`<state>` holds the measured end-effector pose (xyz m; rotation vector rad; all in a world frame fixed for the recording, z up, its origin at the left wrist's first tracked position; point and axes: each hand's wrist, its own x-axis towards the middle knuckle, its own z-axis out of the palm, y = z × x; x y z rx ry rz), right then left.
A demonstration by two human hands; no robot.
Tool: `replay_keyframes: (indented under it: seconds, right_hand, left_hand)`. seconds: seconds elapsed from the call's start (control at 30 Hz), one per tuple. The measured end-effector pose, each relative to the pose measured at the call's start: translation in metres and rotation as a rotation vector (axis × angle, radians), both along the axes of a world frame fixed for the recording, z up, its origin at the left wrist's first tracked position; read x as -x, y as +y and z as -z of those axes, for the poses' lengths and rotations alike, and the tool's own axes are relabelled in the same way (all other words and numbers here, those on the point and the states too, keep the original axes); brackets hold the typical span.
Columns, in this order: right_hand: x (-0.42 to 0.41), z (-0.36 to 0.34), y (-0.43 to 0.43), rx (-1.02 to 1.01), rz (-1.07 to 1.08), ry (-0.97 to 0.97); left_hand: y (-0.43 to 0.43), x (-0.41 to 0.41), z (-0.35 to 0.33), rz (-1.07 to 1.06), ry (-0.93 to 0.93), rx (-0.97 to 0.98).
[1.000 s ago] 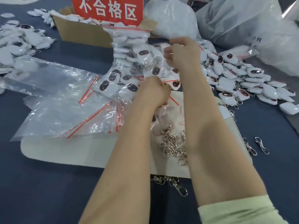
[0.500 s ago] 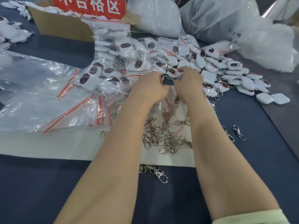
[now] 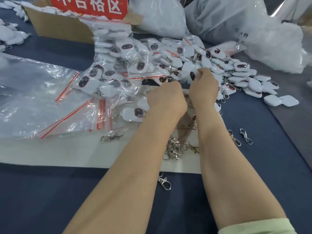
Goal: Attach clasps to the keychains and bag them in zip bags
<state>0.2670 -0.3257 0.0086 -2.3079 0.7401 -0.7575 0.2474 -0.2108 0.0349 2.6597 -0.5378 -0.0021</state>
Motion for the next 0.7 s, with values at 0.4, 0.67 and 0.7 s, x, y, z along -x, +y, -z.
replay_keyframes:
  seconds: [0.4,0.67,0.7]
  right_hand:
    - [-0.004,-0.011,0.022,-1.405,-0.248,-0.397]
    - [0.0,-0.006,0.019,-1.181,-0.434,-0.359]
    - [0.0,-0.006,0.019,-1.223,-0.419,-0.392]
  left_hand:
    - [0.012,-0.019,0.015,-0.071,-0.023,0.268]
    - [0.012,-0.02,0.015,-0.073,-0.003,0.248]
    - [0.012,-0.02,0.015,-0.076,-0.004,0.248]
